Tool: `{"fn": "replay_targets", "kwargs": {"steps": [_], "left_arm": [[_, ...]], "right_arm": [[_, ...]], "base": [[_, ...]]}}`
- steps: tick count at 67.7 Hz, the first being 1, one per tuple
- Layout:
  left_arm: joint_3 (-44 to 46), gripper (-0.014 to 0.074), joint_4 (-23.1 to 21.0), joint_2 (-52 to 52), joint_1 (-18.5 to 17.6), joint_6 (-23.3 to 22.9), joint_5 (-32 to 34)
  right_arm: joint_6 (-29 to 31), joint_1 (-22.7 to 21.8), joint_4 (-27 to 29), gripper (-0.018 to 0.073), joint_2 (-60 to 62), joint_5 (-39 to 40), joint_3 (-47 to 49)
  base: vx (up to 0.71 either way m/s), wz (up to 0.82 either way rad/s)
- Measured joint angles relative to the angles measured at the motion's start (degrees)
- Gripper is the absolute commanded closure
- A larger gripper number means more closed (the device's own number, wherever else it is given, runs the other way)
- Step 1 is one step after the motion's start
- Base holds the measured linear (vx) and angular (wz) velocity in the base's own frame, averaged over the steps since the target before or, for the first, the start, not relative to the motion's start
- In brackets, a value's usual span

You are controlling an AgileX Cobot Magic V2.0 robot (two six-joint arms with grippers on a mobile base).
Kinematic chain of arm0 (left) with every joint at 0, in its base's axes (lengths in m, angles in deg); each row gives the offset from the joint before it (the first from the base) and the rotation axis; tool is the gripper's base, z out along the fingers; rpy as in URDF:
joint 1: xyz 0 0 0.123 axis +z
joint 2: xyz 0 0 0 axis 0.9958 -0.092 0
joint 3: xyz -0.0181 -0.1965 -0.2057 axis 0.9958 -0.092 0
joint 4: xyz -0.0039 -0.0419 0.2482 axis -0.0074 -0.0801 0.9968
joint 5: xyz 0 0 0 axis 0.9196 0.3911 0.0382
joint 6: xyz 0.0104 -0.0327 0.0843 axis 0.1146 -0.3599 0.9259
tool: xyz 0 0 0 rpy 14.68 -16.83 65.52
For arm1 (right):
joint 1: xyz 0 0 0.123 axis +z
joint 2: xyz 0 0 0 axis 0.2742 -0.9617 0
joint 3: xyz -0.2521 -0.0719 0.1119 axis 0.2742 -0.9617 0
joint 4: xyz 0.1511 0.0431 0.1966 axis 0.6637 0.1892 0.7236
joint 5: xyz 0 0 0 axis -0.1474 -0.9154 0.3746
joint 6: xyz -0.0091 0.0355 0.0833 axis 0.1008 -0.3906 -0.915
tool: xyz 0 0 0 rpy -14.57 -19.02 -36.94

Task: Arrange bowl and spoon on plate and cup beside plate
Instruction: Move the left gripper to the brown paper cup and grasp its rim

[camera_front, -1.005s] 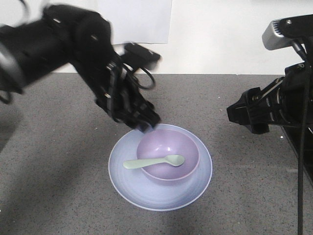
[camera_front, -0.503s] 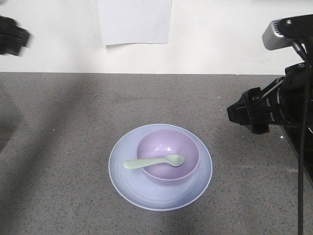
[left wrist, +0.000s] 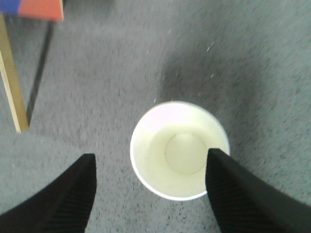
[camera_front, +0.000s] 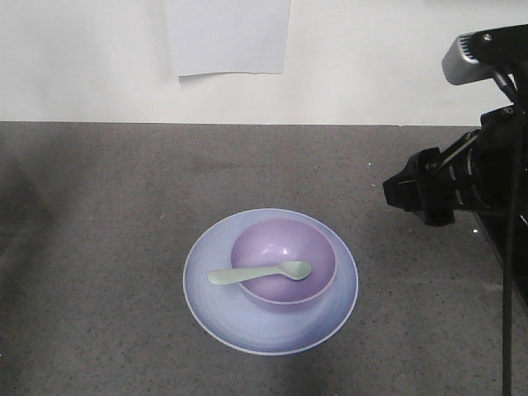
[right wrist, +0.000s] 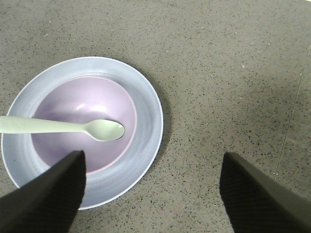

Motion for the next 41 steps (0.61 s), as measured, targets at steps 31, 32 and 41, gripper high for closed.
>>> {"fn": "replay_targets", "kwargs": {"steps": [31, 32, 41], "left_arm": [[-8.8, 0.0126, -0.3, -1.3, 4.7, -2.7, 3.7], [-8.9, 0.0126, -0.3, -1.5, 4.8, -2.7, 3.9], [-9.1, 0.0126, -1.3, -3.8, 4.9, -2.8, 5.1]], "right_arm": [[0.0, 0.0, 0.0, 0.0000, 0.0, -0.1, 0.0], [0.0, 0.0, 0.0, 0.0000, 0.0, -0.1, 0.0], [0.0, 0.0, 0.0, 0.0000, 0.0, -0.1, 0.0]], "base": [[0.00, 0.00], [0.00, 0.00], [0.00, 0.00]]}}
